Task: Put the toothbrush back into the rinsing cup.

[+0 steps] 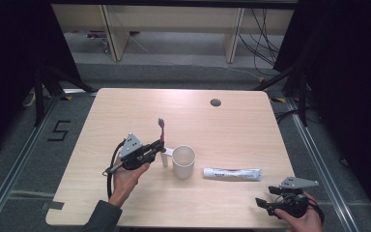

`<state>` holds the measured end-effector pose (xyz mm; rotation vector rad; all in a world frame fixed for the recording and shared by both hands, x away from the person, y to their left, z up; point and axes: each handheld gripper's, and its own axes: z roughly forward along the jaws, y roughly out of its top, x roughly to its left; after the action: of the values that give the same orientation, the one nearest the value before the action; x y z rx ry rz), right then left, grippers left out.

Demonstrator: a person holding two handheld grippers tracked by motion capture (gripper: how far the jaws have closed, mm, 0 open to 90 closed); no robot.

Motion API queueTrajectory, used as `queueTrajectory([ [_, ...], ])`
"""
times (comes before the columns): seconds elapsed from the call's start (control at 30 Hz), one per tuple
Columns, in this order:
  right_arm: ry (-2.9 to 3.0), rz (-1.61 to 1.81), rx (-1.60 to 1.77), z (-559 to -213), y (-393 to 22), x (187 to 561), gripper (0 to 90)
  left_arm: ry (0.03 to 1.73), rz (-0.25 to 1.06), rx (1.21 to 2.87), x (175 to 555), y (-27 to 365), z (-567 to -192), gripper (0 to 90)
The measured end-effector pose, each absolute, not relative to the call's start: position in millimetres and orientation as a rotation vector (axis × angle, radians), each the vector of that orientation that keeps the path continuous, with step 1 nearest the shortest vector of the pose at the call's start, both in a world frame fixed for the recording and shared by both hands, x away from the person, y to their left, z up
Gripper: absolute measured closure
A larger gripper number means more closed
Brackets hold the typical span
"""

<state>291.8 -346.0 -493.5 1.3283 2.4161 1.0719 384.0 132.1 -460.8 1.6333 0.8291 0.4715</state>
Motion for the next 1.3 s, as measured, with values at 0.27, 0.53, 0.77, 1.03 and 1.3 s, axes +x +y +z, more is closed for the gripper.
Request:
queueTrajectory([
  [0.27, 2.416, 1.072, 1.328, -493, -346, 292, 25.6, 0.844, 0.463, 1.661, 383, 135, -466, 82.4],
  [0.53, 2.416, 1.074, 1.328, -493, -346, 292, 25.6, 0.844, 0.456, 1.682, 381, 134, -466, 78.2],
  [0.77, 2.417, 1.071, 1.331, -494, -346, 292, 25.6, 0.848, 0.467, 1.675, 379, 136, -461, 59.3],
  [1.03, 2.417, 1.072, 1.331, -494, -346, 292, 25.6, 0.851, 0.466, 1.676, 373, 142, -453, 42.4],
  [1.3, 2.416, 1.075, 1.297, -494, -348, 294, 25.5, 0.879, 0.444, 1.716, 355, 152, -451, 35.2],
])
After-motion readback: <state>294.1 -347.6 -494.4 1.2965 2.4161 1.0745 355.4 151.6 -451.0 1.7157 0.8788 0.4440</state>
